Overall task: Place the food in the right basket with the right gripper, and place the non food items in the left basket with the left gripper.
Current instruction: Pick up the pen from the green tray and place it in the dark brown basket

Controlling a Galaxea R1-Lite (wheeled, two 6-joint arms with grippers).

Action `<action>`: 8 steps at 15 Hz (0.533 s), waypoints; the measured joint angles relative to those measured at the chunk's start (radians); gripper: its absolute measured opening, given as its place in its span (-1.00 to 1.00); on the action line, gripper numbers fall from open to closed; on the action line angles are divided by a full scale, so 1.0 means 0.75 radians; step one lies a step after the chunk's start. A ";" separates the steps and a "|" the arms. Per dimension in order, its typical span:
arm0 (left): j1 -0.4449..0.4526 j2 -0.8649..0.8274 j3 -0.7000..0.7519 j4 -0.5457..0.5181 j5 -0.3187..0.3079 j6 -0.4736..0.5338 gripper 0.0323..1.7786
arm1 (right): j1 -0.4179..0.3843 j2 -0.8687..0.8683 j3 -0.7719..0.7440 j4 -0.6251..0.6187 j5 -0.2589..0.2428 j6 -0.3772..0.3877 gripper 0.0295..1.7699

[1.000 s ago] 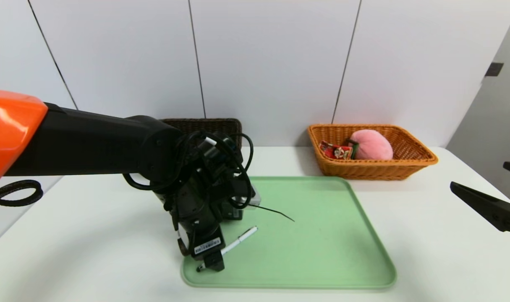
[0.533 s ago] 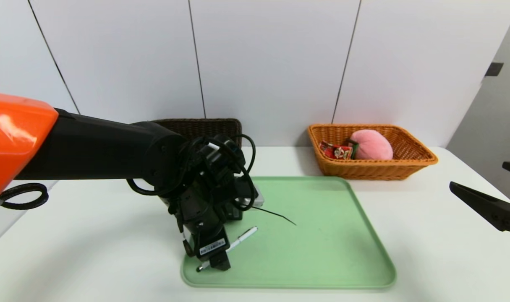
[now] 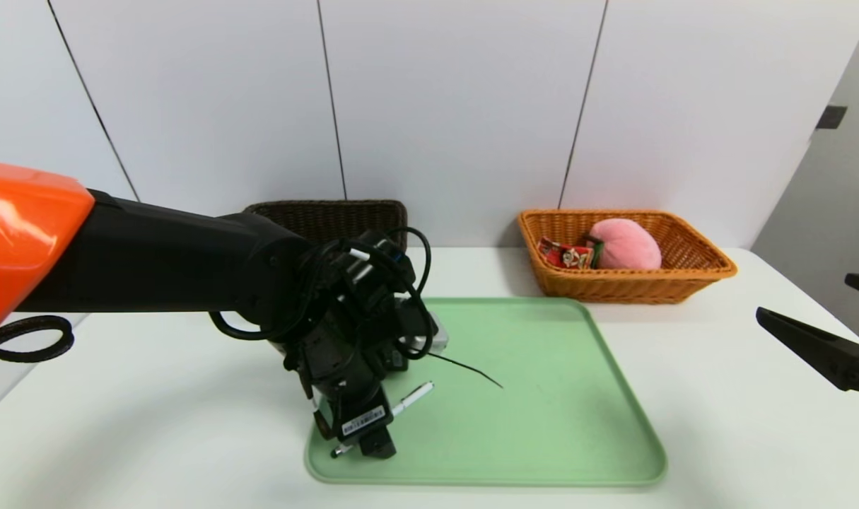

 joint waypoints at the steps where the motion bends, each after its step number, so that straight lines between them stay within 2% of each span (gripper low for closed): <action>1: -0.001 -0.003 0.001 0.001 0.000 0.001 0.90 | 0.000 0.000 0.000 0.000 0.001 -0.001 0.93; 2: -0.001 -0.007 0.002 0.002 -0.001 0.001 0.90 | 0.000 0.001 0.000 0.000 0.001 -0.001 0.93; 3: -0.001 -0.010 0.004 0.005 -0.003 0.005 0.79 | 0.000 0.000 0.000 -0.001 0.001 -0.001 0.93; 4: -0.003 -0.012 0.001 0.010 -0.003 0.005 0.59 | 0.000 -0.001 0.001 0.000 0.001 -0.001 0.93; 8: 0.000 -0.025 0.000 0.023 0.004 0.003 0.04 | 0.000 -0.007 0.000 -0.002 0.002 -0.003 0.93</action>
